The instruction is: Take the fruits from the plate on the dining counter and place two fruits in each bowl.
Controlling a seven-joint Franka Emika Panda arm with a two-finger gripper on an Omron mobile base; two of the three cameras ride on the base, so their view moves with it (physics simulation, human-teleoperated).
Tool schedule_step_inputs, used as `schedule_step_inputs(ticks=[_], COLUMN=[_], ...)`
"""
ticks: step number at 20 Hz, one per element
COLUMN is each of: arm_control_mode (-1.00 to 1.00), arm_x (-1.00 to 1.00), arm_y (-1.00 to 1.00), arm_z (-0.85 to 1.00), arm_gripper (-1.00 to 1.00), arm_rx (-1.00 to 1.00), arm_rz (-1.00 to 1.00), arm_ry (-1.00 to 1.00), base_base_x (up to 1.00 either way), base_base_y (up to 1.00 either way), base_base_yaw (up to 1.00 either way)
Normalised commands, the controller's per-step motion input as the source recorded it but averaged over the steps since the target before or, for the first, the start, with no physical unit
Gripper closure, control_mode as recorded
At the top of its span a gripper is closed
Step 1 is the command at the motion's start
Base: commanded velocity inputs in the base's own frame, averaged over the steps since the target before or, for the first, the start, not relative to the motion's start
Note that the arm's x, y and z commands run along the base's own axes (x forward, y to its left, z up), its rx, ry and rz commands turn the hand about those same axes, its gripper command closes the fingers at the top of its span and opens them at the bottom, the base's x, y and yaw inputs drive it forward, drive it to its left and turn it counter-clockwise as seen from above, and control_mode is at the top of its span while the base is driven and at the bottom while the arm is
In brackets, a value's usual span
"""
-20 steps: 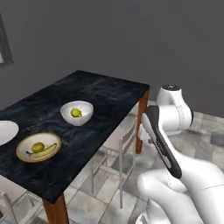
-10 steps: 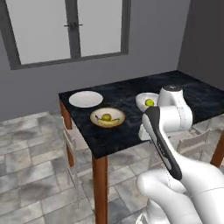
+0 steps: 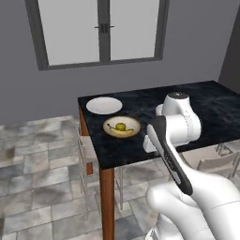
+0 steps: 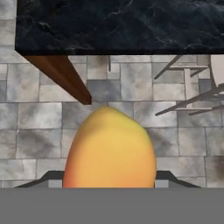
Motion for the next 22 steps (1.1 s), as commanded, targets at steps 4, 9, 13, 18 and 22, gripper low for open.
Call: schedule_step_inputs(ticks=[4, 9, 13, 18, 22], arm_control_mode=[1.0, 1.0, 1.0, 1.0, 1.0], arm_x=[0.0, 0.0, 0.0, 0.0, 0.0], arm_y=[0.0, 0.0, 0.0, 0.0, 0.0], arm_z=[0.0, 0.0, 0.0, 0.0, 0.0], arm_gripper=[1.0, 1.0, 1.0, 1.0, 1.0], arm_rx=[0.0, 0.0, 0.0, 0.0, 0.0], arm_rz=[0.0, 0.0, 0.0, 0.0, 0.0], arm_ry=[0.0, 0.0, 0.0, 0.0, 0.0], base_base_x=[0.52, 0.4, 0.52, 0.54, 0.41], base_base_y=[-0.38, -0.02, 0.0, -0.22, -0.12], base_base_yaw=[-0.23, -0.41, -0.44, -0.26, -0.07])
